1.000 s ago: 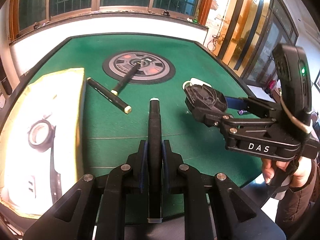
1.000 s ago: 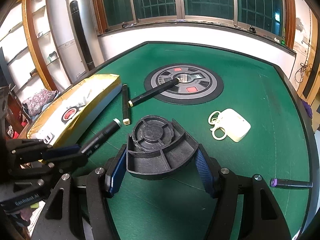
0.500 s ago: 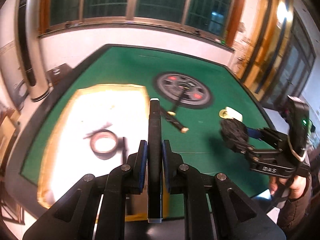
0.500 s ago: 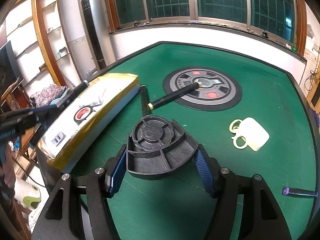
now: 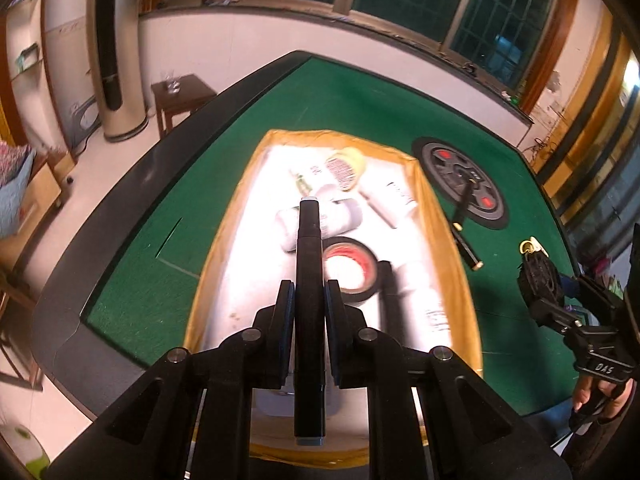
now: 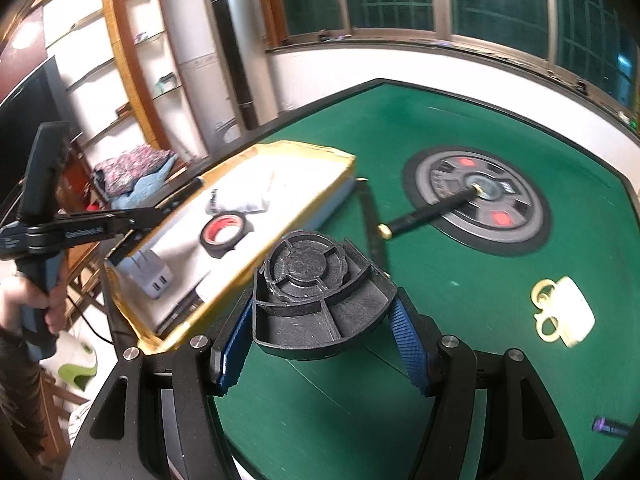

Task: Organize rigid objects
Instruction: 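Carry the black marker with the left tool while the right tool carries the fan part toward the tray, then release the fan part into the tray with the right tool while the left tool lowers the marker in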

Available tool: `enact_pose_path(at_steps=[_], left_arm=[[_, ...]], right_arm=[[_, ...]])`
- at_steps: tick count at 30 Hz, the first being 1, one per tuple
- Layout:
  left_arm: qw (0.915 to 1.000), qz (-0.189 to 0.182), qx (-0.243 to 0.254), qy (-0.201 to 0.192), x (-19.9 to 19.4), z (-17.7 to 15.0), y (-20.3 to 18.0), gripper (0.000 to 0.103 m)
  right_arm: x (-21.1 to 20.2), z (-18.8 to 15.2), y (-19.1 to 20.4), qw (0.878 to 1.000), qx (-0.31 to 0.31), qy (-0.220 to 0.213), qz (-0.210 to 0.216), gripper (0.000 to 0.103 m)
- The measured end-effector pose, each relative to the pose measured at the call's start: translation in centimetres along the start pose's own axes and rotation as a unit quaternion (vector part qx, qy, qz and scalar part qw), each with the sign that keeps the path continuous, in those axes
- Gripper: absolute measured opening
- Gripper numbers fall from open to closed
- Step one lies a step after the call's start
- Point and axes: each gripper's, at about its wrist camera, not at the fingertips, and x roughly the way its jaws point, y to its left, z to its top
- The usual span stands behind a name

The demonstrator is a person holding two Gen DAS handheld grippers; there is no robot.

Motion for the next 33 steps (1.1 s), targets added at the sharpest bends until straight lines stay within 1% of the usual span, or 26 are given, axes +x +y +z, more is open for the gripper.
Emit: enact_pose_path(at_steps=[2, 6, 9, 12, 16, 20, 22, 24, 27, 33], left_arm=[[0.9999, 0.001, -0.009, 0.009, 0.4, -0.1, 0.7, 0.013], [0.9994, 0.006, -0.033, 0.013, 0.8, 0.2, 2.1, 0.013], [0.999, 0.011, -0.038, 0.019, 1.3, 0.5, 2.7, 0.013], [0.9988, 0.018, -0.038, 0.027, 2.1, 0.8, 3.1, 0.013], [0.9986, 0.026, -0.036, 0.028, 2.9, 1.4, 3.1, 0.013], [0.9984, 0.036, -0.033, 0.029, 3.3, 1.7, 3.3, 0.013], [0.9983, 0.038, -0.031, 0.031, 3.6, 1.8, 3.3, 0.013], [0.9982, 0.047, -0.022, 0.03, 3.7, 1.7, 3.1, 0.013], [0.9976, 0.063, -0.008, 0.027, 3.8, 1.7, 2.6, 0.013], [0.9965, 0.081, 0.007, 0.022, 4.0, 1.5, 2.1, 0.013]], right_arm=[[0.7, 1.0, 0.6, 1.0, -0.007, 0.008, 0.013, 0.06], [2.3, 2.5, 1.9, 0.999, -0.023, 0.021, 0.024, 0.06], [3.6, 3.3, 3.3, 0.998, -0.038, 0.032, 0.033, 0.06], [5.2, 4.1, 4.7, 0.996, -0.053, 0.051, 0.042, 0.06], [8.1, 5.5, 6.0, 0.992, -0.056, 0.089, 0.065, 0.06], [10.7, 6.5, 6.3, 0.989, -0.051, 0.123, 0.064, 0.06], [11.8, 6.9, 6.4, 0.988, -0.051, 0.131, 0.057, 0.06], [12.6, 7.2, 6.5, 0.988, -0.058, 0.137, 0.045, 0.06], [13.5, 7.7, 6.8, 0.988, -0.067, 0.139, 0.019, 0.06], [15.1, 8.3, 6.7, 0.988, -0.069, 0.136, -0.006, 0.06]])
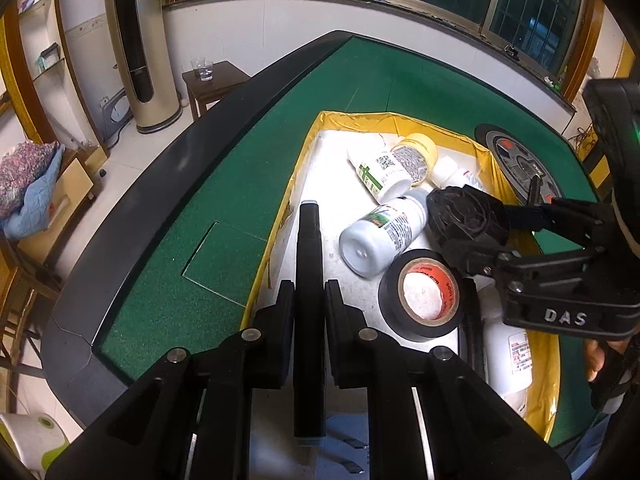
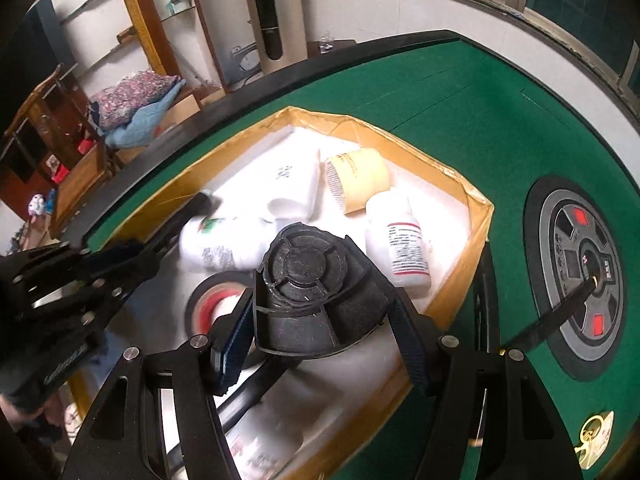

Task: Organize rigid objects
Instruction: 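Release the fan part into the tray with the right tool while the left tool lowers the marker in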

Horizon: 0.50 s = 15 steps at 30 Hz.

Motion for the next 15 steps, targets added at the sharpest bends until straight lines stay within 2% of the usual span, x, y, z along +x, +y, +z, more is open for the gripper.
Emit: enact_pose_path(at_steps=[5, 15], left_arm=[[0.9999, 0.011, 0.008, -0.003, 0.16, -0.06, -0.19, 0.013], [0.9998, 0.003, 0.009, -0.017, 0.2, -0.33, -0.24, 0.013]], right_arm=[[0.01, 0.09, -0.22, 1.0, -0.005, -0.011, -0.02, 0.06], [-0.45, -0.52, 0.0, 0.999, -0.022, -0.027, -0.038, 0.061]])
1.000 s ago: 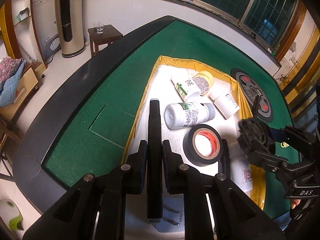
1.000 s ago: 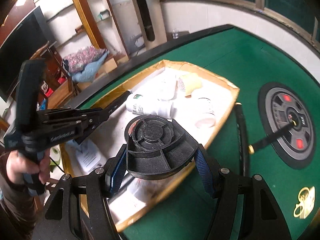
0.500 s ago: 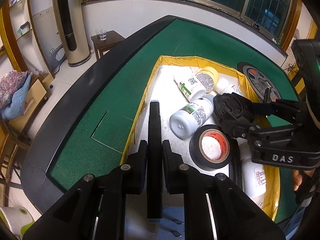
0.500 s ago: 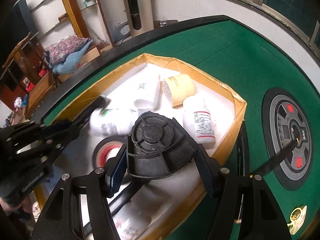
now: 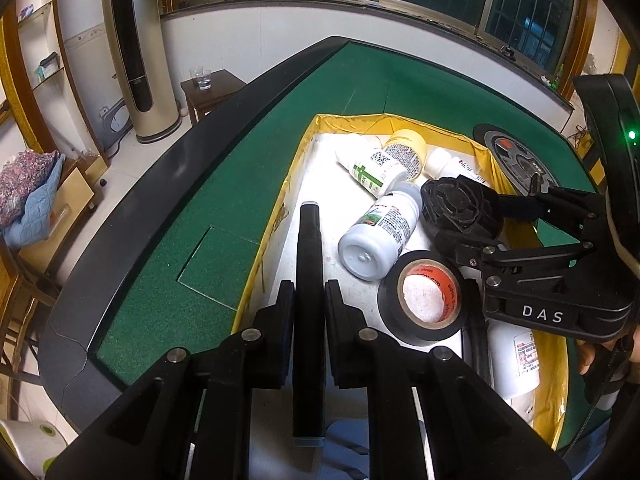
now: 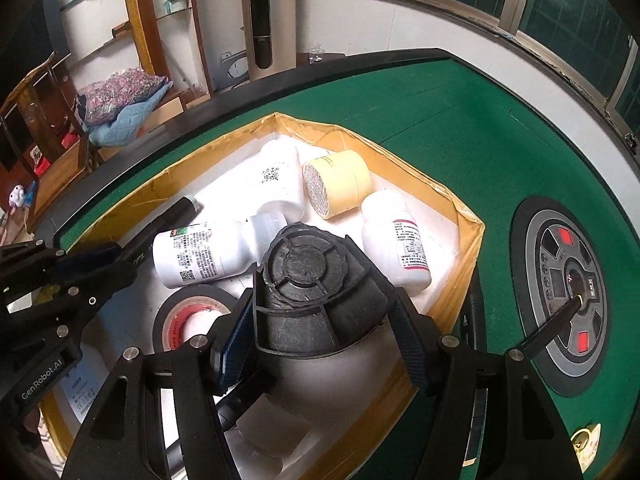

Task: Organize rigid objects
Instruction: 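Release the fan part into the tray with the right tool while the left tool lowers the marker in, then grasp the cream keychain toy with the left tool while the right tool moves toward the purple-capped marker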

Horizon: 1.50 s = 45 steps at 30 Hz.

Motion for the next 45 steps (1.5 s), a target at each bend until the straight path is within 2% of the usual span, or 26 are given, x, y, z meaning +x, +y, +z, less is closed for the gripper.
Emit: enact_pose_path(at_steps=[8, 14, 20, 22, 23, 35, 38, 43, 45], left_arm=[[0.9999, 0.013, 0.003, -0.006, -0.1, -0.1, -0.3, 0.014], [0.9996, 0.024, 0.01, -0.012, -0.6, -0.4, -0.7, 0.02], [0.9991, 0.026, 0.02, -0.027, -1.6, -0.9, -1.7, 0.042], [0.9982, 0.036, 0.028, -0.039, -2.1, -1.1, -2.1, 0.053], [0.9977, 0.04, 0.031, -0.045, -2.4, -1.1, -2.3, 0.055], [0.9944, 0.048, 0.047, -0.081, -5.0, -1.7, -4.0, 0.055], [0.9934, 0.048, 0.057, -0.087, -5.6, -1.9, -4.8, 0.061], [0.993, 0.032, 0.069, -0.09, -6.6, -2.1, -6.5, 0.062], [0.9923, 0.02, 0.078, -0.094, -7.3, -2.2, -7.5, 0.062]], right_arm=[[-0.5, -0.3, 0.5, 1.0, -0.012, -0.003, -0.006, 0.061], [-1.5, -0.8, 0.8, 1.0, -0.008, -0.012, 0.01, 0.065], [-3.5, -2.0, 0.7, 0.999, 0.0, -0.037, 0.025, 0.067], [-4.4, -2.7, 0.4, 0.998, 0.009, -0.048, 0.031, 0.068], [-4.7, -2.9, 0.2, 0.998, 0.013, -0.052, 0.032, 0.07], [-7.7, -7.0, -2.5, 0.994, 0.07, -0.073, 0.038, 0.076], [-8.0, -8.2, -2.9, 0.994, 0.08, -0.07, 0.041, 0.077], [-8.8, -10.6, -3.7, 0.992, 0.095, -0.07, 0.041, 0.079], [-9.3, -11.9, -4.2, 0.991, 0.106, -0.074, 0.044, 0.084]])
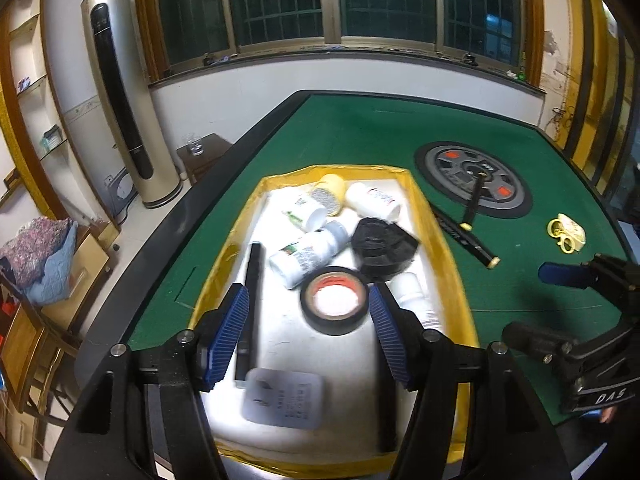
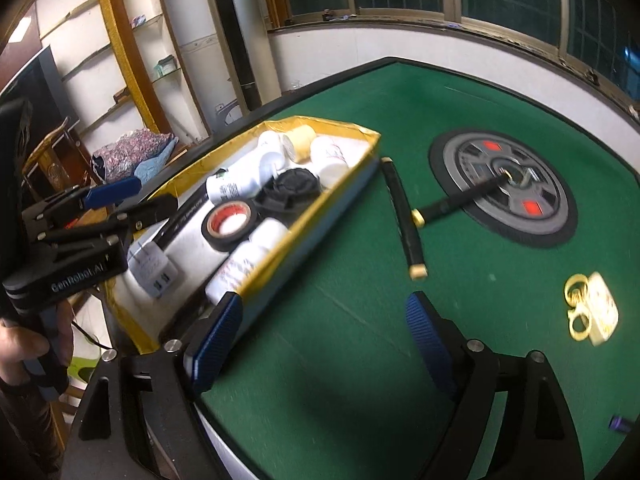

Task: Organize rigid objects
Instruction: 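Grasp the cream keychain toy with the left tool while the right tool moves toward the purple-capped marker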

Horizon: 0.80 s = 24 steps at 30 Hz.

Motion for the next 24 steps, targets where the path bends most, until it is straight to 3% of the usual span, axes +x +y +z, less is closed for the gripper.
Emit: enact_pose_path(at_steps=[4, 13, 24], left_arm=[[0.9993, -0.03, 0.023, -0.006, -1.0, 0.7, -2.9, 0.073], [0.9909, -0.092, 0.098, 0.001, -0.8, 1.7, -11.4, 0.074], [0.9784, -0.137, 0.153, 0.016, -0.2, 1.7, -19.2, 0.073]], right_arm=[[-1.0, -2.3, -2.0, 1.0, 0.029, -0.004, -0.008, 0.086], [-4.8, -6.4, -7.5, 0.994, 0.098, -0.017, -0.051, 0.088], [-10.1, -11.3, -14.4, 0.975, 0.186, -0.04, -0.117, 0.089]])
